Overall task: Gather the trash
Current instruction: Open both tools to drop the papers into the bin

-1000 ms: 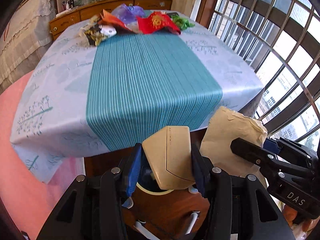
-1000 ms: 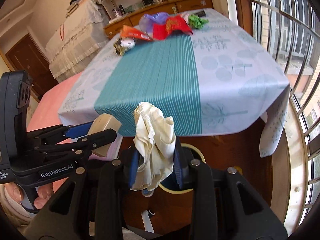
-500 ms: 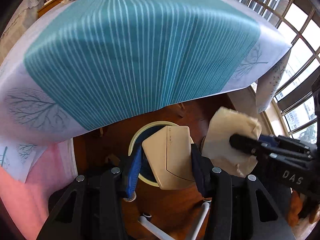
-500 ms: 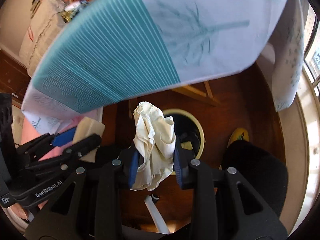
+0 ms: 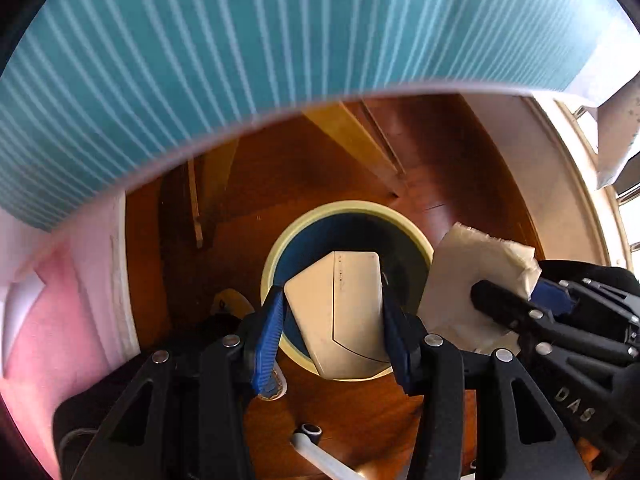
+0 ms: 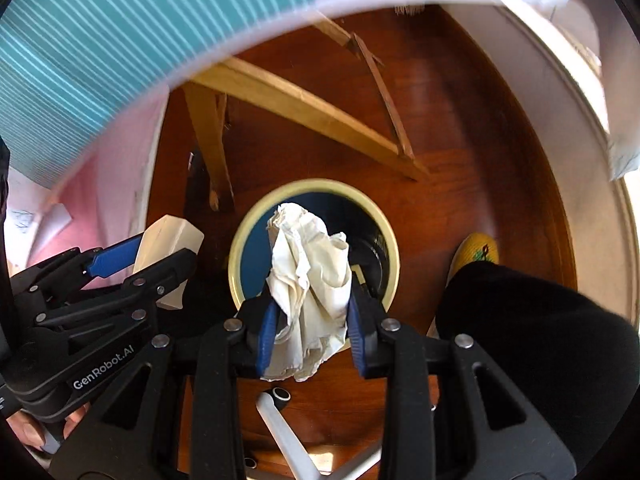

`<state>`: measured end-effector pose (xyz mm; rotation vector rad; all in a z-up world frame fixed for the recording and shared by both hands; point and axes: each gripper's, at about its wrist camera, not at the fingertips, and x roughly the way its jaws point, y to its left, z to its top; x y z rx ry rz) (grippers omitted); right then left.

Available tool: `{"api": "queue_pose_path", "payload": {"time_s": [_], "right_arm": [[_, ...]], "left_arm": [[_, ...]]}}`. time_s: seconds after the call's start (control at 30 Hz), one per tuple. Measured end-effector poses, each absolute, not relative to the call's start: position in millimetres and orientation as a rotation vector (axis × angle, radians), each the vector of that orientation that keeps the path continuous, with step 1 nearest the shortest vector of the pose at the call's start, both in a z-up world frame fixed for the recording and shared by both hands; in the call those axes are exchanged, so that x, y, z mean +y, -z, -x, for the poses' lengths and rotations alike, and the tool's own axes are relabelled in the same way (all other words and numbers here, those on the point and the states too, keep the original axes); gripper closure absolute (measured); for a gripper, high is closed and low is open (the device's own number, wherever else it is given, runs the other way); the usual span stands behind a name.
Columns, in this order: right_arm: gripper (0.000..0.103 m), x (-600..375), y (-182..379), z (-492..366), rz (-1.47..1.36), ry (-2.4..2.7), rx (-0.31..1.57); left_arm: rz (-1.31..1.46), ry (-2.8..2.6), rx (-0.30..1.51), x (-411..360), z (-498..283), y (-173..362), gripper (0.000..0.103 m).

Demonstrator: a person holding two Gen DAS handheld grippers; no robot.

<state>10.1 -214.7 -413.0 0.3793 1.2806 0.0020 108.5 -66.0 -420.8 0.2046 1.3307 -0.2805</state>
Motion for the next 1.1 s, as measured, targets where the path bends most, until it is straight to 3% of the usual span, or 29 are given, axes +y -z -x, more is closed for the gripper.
{"api": "queue_pose_path", "payload": {"time_s": [0.37,0.43,0.77,1.1], "right_arm": [[0.074,-219,450,-23,-0.460,0.022,1.311],[0.070,-222,452,-22,-0.471,0.018,1.304],[0.051,-227,452,-24,-0.478,0.054,1.278],[0.047,-228,451,-25,-0.459,0.048,1.267]], "left_arm": [[-0.169,0.262,1.373,-66,-123,453,0.055],[-0.165,0.261,1.374,-66,-123,456,0.053],[-0.138,0.186,1.362,-49,-128,460,0.021],[-0.132,0.167,1.340,-40,-123,453,0.021]]}}
